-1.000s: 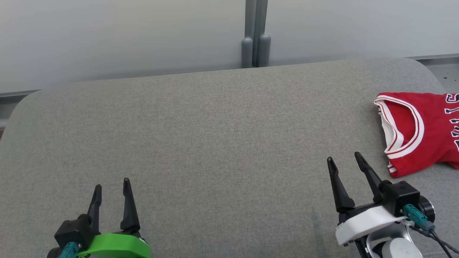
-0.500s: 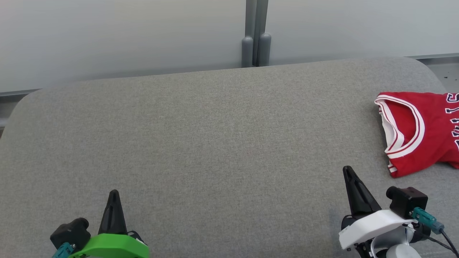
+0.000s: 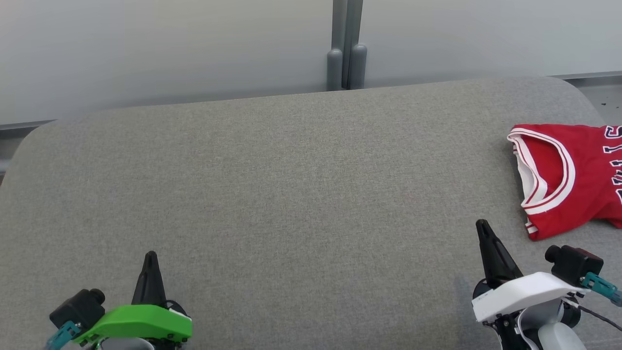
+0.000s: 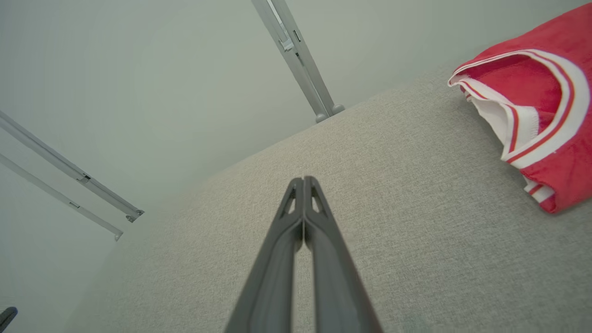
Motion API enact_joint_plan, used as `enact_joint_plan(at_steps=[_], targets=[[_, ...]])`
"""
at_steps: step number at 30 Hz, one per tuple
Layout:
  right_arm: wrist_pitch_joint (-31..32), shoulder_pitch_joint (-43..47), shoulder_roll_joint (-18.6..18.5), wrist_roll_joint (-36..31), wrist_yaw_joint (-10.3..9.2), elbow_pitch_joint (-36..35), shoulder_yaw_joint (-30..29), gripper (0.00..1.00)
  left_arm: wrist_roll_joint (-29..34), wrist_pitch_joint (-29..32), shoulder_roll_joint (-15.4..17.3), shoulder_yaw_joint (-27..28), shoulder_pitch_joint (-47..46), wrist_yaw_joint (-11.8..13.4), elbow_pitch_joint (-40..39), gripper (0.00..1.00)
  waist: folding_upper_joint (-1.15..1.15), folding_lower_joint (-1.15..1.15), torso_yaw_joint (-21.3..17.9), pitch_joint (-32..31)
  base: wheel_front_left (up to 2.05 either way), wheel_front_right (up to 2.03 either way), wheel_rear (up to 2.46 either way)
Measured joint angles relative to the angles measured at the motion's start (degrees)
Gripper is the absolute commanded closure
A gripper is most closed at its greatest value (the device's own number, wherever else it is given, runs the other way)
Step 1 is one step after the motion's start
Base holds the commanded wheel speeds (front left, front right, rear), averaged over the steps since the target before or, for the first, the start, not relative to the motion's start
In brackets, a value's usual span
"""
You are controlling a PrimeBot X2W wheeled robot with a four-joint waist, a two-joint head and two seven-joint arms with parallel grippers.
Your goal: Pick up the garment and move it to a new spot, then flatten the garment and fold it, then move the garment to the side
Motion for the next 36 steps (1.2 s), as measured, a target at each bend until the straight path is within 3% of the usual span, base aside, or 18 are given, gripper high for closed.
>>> enact_joint_plan(at_steps=[36], targets=[[2.2,-3.7,-4.2,32.7,-0.05,3.4,0.5,1.0,-21.7,5.8,-1.6,4.7,-4.8,-3.4,1.2,1.0,-0.01,0.0,-0.2,0.3,0.0,0.0,0.0]])
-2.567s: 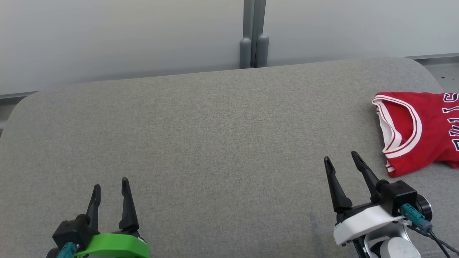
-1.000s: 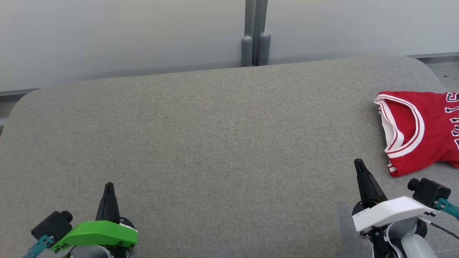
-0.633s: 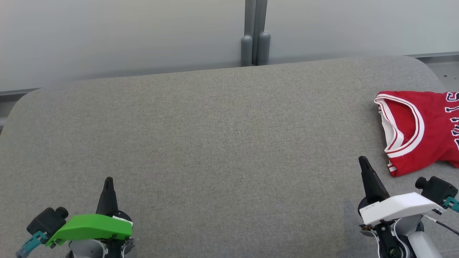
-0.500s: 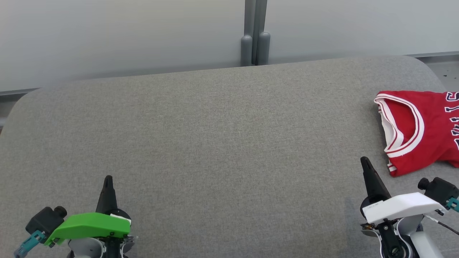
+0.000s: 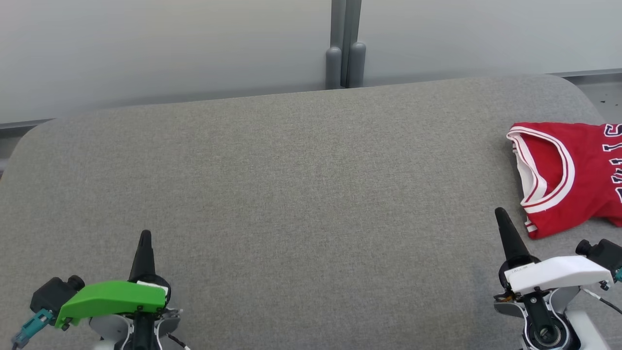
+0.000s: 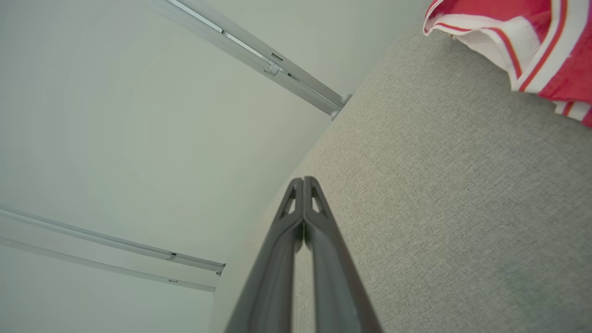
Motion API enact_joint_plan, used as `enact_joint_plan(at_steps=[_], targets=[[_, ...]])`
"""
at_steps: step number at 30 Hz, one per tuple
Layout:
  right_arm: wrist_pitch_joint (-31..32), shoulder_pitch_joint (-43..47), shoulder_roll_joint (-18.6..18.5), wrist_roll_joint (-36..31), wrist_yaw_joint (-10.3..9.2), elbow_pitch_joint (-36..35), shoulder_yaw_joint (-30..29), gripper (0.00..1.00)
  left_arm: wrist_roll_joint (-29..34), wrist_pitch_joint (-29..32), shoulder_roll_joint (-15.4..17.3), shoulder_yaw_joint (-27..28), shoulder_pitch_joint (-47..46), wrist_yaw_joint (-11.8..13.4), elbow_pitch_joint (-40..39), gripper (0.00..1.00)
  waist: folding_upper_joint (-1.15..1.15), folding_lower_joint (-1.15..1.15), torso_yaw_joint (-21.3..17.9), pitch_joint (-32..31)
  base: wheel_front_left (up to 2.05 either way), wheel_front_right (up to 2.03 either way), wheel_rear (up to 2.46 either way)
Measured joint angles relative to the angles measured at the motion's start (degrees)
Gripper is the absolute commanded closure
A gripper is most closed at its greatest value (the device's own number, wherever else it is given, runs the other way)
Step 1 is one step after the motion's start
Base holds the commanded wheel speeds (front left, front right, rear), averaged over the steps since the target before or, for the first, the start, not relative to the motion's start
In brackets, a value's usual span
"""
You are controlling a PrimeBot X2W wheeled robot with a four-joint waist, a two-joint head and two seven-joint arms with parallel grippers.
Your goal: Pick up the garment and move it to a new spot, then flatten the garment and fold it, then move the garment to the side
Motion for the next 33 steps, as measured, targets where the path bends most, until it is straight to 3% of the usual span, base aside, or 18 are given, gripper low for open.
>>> enact_joint_plan(at_steps=[33], targets=[[0.1,-2.5,-4.4,23.3,0.0,1.6,2.4,1.0,-14.6,4.0,-1.0,3.0,-3.0,-2.1,0.5,1.0,0.0,0.0,-0.1,0.3,0.0,0.0,0.0]])
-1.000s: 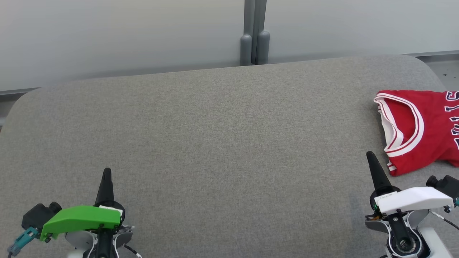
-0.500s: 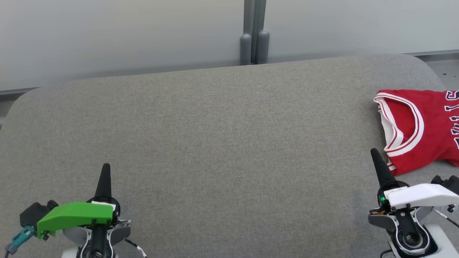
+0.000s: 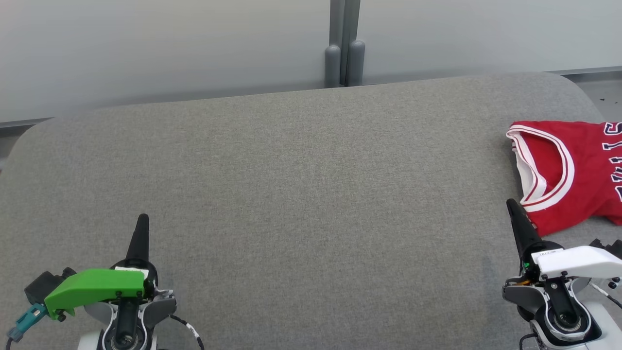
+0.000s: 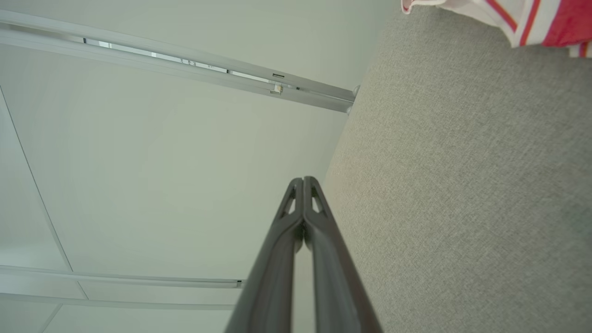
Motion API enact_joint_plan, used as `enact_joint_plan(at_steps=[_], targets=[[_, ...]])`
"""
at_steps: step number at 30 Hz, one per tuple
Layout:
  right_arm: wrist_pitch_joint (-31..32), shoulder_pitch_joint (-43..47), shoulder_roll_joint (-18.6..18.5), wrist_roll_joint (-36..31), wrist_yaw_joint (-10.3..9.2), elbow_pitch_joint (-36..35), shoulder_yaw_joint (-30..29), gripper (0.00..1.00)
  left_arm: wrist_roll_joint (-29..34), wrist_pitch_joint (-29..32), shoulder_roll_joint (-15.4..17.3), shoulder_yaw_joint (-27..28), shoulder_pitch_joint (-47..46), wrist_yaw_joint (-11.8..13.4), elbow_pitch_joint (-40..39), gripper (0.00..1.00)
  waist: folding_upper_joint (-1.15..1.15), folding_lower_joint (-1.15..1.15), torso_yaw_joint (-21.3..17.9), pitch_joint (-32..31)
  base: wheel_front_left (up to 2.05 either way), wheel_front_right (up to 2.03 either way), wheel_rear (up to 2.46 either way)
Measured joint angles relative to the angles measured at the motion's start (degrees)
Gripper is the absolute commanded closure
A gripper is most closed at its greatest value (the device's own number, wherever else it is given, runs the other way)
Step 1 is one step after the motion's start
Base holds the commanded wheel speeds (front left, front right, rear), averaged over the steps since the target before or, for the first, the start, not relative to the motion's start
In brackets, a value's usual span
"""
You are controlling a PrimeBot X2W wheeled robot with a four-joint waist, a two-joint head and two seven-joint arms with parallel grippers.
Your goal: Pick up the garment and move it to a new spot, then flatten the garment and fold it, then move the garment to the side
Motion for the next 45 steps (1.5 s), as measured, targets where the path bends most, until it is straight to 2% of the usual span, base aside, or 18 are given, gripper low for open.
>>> enact_joint_plan(at_steps=[33,45], targets=[[-1.2,-1.9,-4.3,19.2,0.0,0.7,3.2,1.0,-11.3,3.0,-0.9,2.5,-2.3,-1.5,0.3,1.0,0.0,0.0,-0.1,0.3,0.0,0.0,0.0],[-1.8,-2.0,-5.1,20.2,0.0,0.5,4.1,1.0,-11.5,3.0,-0.9,2.5,-2.5,-1.6,0.3,1.0,0.0,0.0,-0.1,0.3,0.0,0.0,0.0]])
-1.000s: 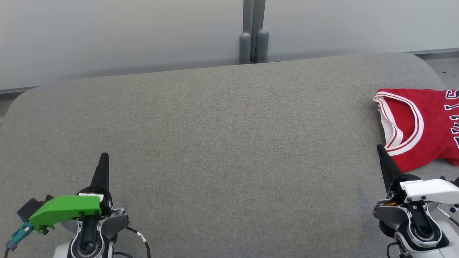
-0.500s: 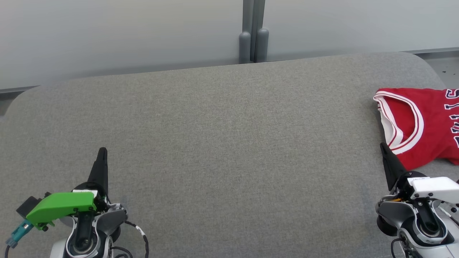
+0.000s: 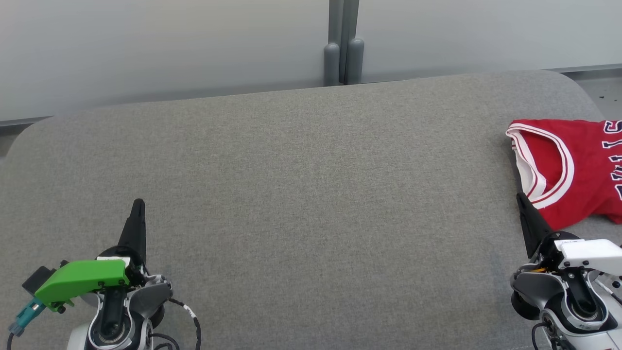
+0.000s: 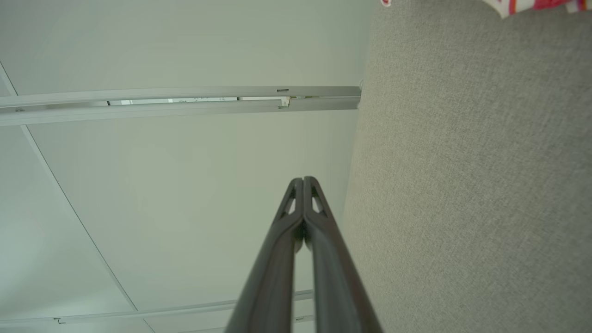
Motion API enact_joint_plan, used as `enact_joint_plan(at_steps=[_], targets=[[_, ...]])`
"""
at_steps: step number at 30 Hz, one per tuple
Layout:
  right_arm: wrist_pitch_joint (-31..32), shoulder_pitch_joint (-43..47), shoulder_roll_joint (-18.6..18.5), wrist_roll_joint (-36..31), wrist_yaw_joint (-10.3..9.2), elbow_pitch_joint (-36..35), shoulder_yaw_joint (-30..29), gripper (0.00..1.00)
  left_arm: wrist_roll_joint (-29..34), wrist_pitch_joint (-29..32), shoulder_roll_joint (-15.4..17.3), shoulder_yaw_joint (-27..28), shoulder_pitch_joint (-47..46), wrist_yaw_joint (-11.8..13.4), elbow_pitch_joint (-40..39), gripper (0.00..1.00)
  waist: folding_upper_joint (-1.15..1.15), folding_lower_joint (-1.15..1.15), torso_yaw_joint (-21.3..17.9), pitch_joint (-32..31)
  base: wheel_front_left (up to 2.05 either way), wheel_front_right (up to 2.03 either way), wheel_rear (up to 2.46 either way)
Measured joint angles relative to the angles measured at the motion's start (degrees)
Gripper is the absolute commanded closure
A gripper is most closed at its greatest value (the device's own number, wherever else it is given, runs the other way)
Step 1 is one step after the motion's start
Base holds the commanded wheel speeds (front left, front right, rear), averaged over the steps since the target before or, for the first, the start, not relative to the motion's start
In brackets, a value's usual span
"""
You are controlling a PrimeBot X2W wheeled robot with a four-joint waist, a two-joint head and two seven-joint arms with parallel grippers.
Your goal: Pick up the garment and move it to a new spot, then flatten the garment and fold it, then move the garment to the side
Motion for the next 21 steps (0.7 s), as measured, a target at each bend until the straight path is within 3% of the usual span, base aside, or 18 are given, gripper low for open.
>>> enact_joint_plan(at_steps=[21], targets=[[-1.2,0.0,-1.0,1.4,0.0,-0.5,1.4,1.0,0.0,0.0,0.0,0.0,0.0,0.0,0.0,1.0,0.0,0.0,0.0,0.0,0.0,0.0,0.0]])
